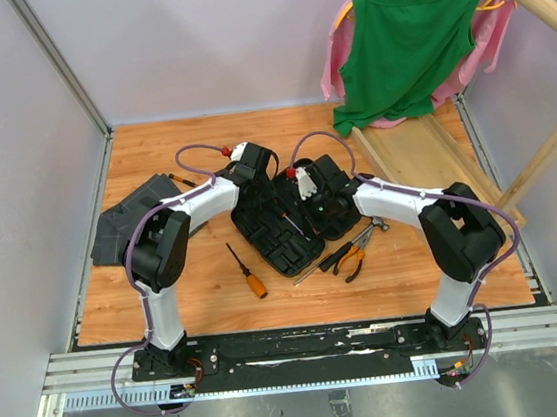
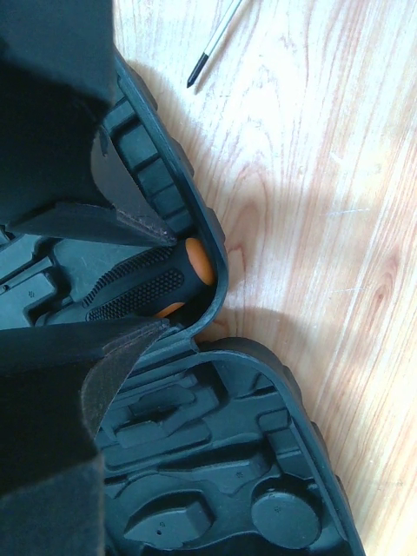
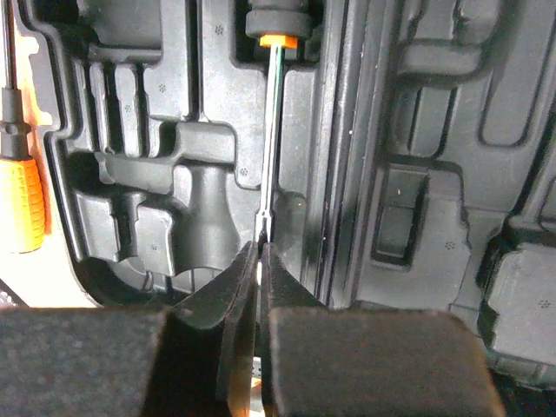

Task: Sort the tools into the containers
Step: Place the screwdriver in the storage box, then move the storage box to the center of the board, then pick up the screwdriver from the center of the board.

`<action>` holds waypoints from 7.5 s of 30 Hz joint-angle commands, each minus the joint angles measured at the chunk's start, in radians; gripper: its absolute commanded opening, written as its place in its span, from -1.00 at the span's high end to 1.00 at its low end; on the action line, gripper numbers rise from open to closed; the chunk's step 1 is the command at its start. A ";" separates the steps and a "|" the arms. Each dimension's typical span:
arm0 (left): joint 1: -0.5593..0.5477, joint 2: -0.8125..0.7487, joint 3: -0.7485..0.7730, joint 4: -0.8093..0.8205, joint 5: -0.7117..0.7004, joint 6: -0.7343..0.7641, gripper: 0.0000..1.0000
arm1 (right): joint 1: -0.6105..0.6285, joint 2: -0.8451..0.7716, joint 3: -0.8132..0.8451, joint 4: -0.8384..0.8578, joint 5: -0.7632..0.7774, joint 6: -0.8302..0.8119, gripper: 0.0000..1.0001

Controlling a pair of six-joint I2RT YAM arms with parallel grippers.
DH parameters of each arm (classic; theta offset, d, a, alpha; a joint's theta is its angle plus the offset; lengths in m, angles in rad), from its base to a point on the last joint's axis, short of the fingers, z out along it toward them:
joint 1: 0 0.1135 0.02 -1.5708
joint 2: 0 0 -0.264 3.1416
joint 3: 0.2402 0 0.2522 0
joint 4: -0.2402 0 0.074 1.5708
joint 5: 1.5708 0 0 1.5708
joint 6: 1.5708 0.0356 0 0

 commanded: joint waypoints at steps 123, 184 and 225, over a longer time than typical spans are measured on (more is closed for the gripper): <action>-0.003 -0.698 -0.515 -0.015 0.011 0.166 -0.09 | -0.009 0.001 0.021 -0.066 0.169 0.016 0.11; 0.049 -0.746 -0.562 -0.087 -0.073 0.143 -0.24 | -0.153 -0.403 -0.155 0.010 0.227 0.228 -0.63; -0.260 -0.505 -0.669 -0.154 -0.147 -0.266 0.25 | -0.179 -0.622 -0.492 0.020 0.229 0.284 -0.69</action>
